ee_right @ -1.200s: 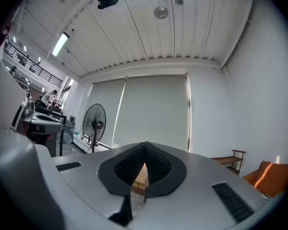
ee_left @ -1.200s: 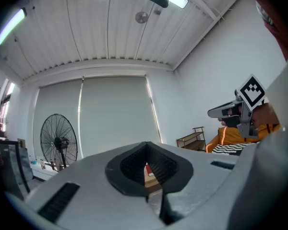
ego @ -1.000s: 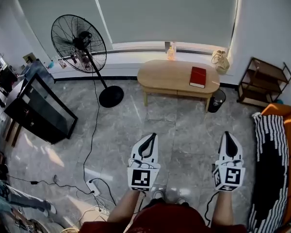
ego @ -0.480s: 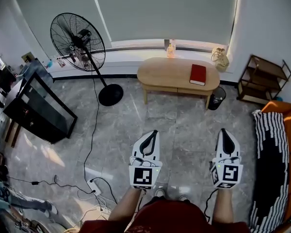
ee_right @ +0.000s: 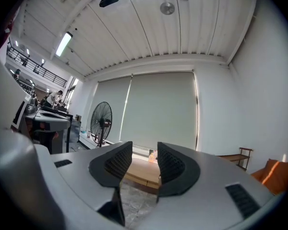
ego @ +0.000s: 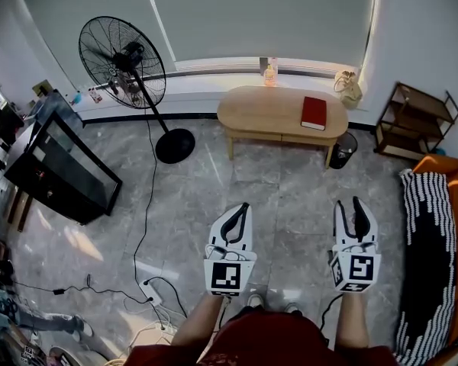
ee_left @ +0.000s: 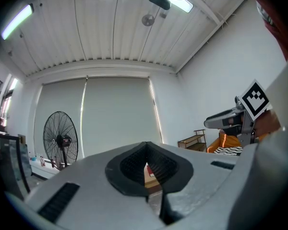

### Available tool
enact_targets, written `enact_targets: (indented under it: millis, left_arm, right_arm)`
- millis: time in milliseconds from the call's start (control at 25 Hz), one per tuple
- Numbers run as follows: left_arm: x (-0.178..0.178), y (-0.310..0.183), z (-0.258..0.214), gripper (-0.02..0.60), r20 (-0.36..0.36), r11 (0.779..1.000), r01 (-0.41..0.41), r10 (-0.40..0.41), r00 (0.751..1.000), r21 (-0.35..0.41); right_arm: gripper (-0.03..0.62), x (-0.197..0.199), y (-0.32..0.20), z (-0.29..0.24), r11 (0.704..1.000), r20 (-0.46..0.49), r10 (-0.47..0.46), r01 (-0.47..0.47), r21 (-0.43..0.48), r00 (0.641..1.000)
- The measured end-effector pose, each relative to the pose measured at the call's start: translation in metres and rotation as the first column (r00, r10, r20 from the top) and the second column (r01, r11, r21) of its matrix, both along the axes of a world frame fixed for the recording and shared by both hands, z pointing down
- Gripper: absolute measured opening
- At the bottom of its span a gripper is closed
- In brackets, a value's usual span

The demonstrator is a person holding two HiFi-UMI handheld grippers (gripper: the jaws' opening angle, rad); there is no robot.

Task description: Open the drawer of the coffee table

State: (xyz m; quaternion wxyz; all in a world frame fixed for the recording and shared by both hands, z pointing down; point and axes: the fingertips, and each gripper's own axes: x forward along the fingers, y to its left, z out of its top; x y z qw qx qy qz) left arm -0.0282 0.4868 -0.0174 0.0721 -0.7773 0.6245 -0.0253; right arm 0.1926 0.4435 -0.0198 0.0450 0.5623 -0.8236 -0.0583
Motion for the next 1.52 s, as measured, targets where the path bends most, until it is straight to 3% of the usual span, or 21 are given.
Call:
enact_targets:
  millis: [280, 520, 920, 1240, 1520]
  left_arm:
    - [-0.019, -0.002, 0.006, 0.008, 0.006, 1.000, 0.009, -0.009, 1.000, 0.013]
    - [-0.045, -0.002, 0.014, 0.008, 0.006, 1.000, 0.023, -0.023, 1.000, 0.006]
    - [-0.060, -0.019, 0.027, 0.008, -0.004, 1.000, 0.023, -0.023, 1.000, -0.006]
    - [-0.062, -0.078, 0.042, 0.008, 0.006, 0.999, 0.029, -0.029, 1.000, -0.024]
    - [-0.047, -0.168, 0.047, 0.008, -0.012, 0.999, 0.028, -0.029, 1.000, -0.034]
  right_arm:
    - [0.209, -0.017, -0.006, 0.012, 1.000, 0.004, 0.011, -0.011, -0.023, 1.000]
    - [0.213, -0.042, -0.005, 0.019, 0.999, 0.002, 0.006, -0.006, -0.032, 1.000]
    - [0.213, -0.057, -0.022, 0.034, 0.999, 0.008, 0.010, -0.010, -0.053, 1.000]
    - [0.213, -0.055, -0.081, 0.048, 0.998, 0.027, 0.017, -0.015, -0.068, 0.999]
    - [0.213, -0.037, -0.168, 0.055, 0.996, 0.045, 0.022, -0.018, -0.086, 0.999]
